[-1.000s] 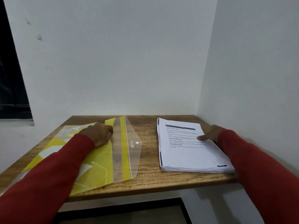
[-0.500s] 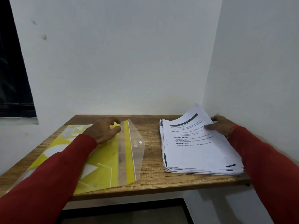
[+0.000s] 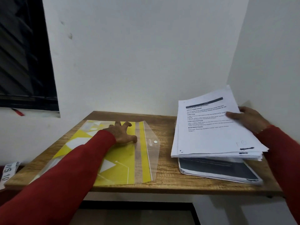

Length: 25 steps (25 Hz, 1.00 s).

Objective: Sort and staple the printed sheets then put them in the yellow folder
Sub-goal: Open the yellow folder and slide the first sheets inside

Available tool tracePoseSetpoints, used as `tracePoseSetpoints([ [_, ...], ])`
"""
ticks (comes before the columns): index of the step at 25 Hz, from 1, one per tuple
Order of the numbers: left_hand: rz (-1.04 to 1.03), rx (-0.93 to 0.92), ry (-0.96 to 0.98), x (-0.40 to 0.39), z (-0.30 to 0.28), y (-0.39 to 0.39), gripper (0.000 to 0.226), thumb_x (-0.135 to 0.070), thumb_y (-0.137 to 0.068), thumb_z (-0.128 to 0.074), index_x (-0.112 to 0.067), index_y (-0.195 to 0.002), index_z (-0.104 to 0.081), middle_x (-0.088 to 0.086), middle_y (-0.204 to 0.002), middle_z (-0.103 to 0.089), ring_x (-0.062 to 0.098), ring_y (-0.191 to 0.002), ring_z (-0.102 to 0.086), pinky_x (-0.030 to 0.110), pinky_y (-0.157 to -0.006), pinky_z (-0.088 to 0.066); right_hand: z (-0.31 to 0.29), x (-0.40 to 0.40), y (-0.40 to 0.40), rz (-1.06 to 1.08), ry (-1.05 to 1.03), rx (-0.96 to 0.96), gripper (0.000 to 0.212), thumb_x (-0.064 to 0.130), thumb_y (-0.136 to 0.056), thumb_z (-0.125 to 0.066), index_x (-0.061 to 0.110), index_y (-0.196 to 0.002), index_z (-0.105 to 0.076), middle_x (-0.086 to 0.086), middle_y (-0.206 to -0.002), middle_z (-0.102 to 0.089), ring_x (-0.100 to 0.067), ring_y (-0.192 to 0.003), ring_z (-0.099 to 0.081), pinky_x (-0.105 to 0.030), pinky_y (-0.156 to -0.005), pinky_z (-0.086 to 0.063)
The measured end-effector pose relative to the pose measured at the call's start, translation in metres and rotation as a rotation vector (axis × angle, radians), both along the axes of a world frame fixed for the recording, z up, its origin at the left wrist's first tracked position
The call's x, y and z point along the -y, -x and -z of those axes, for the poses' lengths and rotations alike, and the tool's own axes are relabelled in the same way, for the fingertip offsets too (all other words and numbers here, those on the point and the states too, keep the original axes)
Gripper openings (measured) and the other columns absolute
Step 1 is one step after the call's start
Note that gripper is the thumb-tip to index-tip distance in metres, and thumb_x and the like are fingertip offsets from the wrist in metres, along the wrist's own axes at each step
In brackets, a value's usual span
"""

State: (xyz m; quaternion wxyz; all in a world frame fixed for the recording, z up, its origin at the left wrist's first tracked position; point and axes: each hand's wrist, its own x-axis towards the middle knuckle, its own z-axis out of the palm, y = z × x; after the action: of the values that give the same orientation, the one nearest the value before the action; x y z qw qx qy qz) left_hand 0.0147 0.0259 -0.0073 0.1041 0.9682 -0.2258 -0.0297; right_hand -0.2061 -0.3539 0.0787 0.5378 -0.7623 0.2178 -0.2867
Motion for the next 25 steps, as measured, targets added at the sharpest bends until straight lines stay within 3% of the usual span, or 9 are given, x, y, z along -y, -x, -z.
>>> tracePoseSetpoints([
  [2, -0.037, -0.021, -0.066, -0.001, 0.002, 0.003, 0.099, -0.089, -0.072, -0.047, -0.039, -0.154, -0.021, 0.012, -0.161, -0.014, 0.042, -0.146, -0.019, 0.056, -0.112, -0.031, 0.004, -0.008, -0.009, -0.075, -0.023, -0.009, 0.035, 0.009, -0.089, -0.066, -0.004, -0.121, -0.06, -0.018, -0.101, -0.071, -0.011, -0.052, -0.069, -0.022, -0.047, -0.055],
  [4, -0.059, -0.032, -0.101, -0.001, -0.001, 0.006, 0.103, -0.091, -0.072, -0.045, -0.037, -0.156, -0.019, 0.011, -0.163, -0.009, 0.042, -0.148, -0.013, 0.056, -0.114, -0.026, 0.01, -0.021, -0.02, -0.112, -0.038, 0.006, 0.027, 0.008, -0.09, -0.065, -0.001, -0.115, -0.062, -0.01, -0.086, -0.072, -0.01, -0.05, -0.068, -0.021, -0.044, -0.053],
  [12, -0.012, -0.055, -0.058, -0.005, -0.004, 0.0, 0.08, -0.069, -0.086, -0.051, -0.048, -0.153, -0.014, 0.01, -0.161, -0.017, 0.044, -0.144, -0.022, 0.056, -0.113, -0.032, 0.041, -0.06, -0.092, -0.338, -0.242, -0.026, 0.015, 0.008, -0.096, -0.055, 0.001, -0.107, -0.063, -0.006, -0.079, -0.075, -0.016, -0.06, -0.072, -0.026, -0.053, -0.059],
  [15, 0.084, -0.003, 0.0, -0.008, -0.005, -0.004, 0.073, -0.049, -0.09, -0.051, -0.058, -0.149, -0.009, 0.014, -0.149, -0.035, 0.043, -0.135, -0.038, 0.054, -0.108, -0.039, 0.061, -0.063, -0.1, -0.423, -0.339, -0.062, 0.032, 0.019, -0.09, -0.064, 0.0, -0.115, -0.062, -0.012, -0.096, -0.075, -0.024, -0.077, -0.074, -0.037, -0.073, -0.062],
  [18, 0.171, 0.051, 0.057, -0.011, -0.01, -0.005, 0.057, -0.039, -0.091, -0.048, -0.057, -0.143, -0.034, 0.011, -0.134, -0.048, 0.032, -0.123, -0.051, 0.045, -0.105, -0.043, 0.082, -0.041, -0.111, -0.43, -0.251, -0.107, 0.09, 0.052, -0.044, -0.094, 0.004, -0.116, -0.068, -0.018, -0.114, -0.071, -0.037, -0.101, -0.069, -0.055, -0.097, -0.051],
  [19, 0.182, 0.071, 0.082, -0.012, -0.01, -0.005, 0.047, -0.038, -0.093, -0.047, -0.053, -0.137, -0.046, 0.008, -0.13, -0.05, 0.028, -0.121, -0.053, 0.042, -0.104, -0.043, 0.086, -0.037, -0.113, -0.441, -0.25, -0.121, 0.09, 0.052, -0.045, -0.094, 0.004, -0.117, -0.068, -0.019, -0.117, -0.07, -0.04, -0.107, -0.066, -0.057, -0.1, -0.047],
  [21, 0.166, 0.106, 0.113, -0.013, -0.011, -0.003, 0.031, -0.042, -0.095, -0.046, -0.047, -0.122, -0.061, 0.004, -0.125, -0.051, 0.023, -0.118, -0.054, 0.04, -0.103, -0.043, 0.08, -0.051, -0.106, -0.453, -0.278, -0.132, 0.062, 0.033, -0.076, -0.08, -0.002, -0.124, -0.062, -0.025, -0.124, -0.064, -0.045, -0.116, -0.059, -0.057, -0.103, -0.045],
  [23, 0.135, 0.123, 0.112, -0.013, -0.01, -0.001, 0.03, -0.056, -0.089, -0.048, -0.043, -0.113, -0.061, 0.002, -0.127, -0.049, 0.024, -0.117, -0.055, 0.042, -0.102, -0.044, 0.076, -0.059, -0.104, -0.425, -0.278, -0.16, 0.042, 0.017, -0.093, -0.06, -0.006, -0.127, -0.058, -0.028, -0.126, -0.061, -0.046, -0.116, -0.058, -0.052, -0.099, -0.048],
  [25, 0.126, 0.121, 0.123, -0.013, -0.008, 0.001, 0.04, -0.067, -0.079, -0.055, -0.04, -0.109, -0.053, -0.001, -0.124, -0.047, 0.024, -0.115, -0.053, 0.044, -0.1, -0.045, 0.075, -0.063, -0.103, -0.442, -0.289, -0.172, 0.04, 0.015, -0.094, -0.058, -0.006, -0.129, -0.057, -0.026, -0.125, -0.063, -0.043, -0.11, -0.061, -0.049, -0.093, -0.052],
])
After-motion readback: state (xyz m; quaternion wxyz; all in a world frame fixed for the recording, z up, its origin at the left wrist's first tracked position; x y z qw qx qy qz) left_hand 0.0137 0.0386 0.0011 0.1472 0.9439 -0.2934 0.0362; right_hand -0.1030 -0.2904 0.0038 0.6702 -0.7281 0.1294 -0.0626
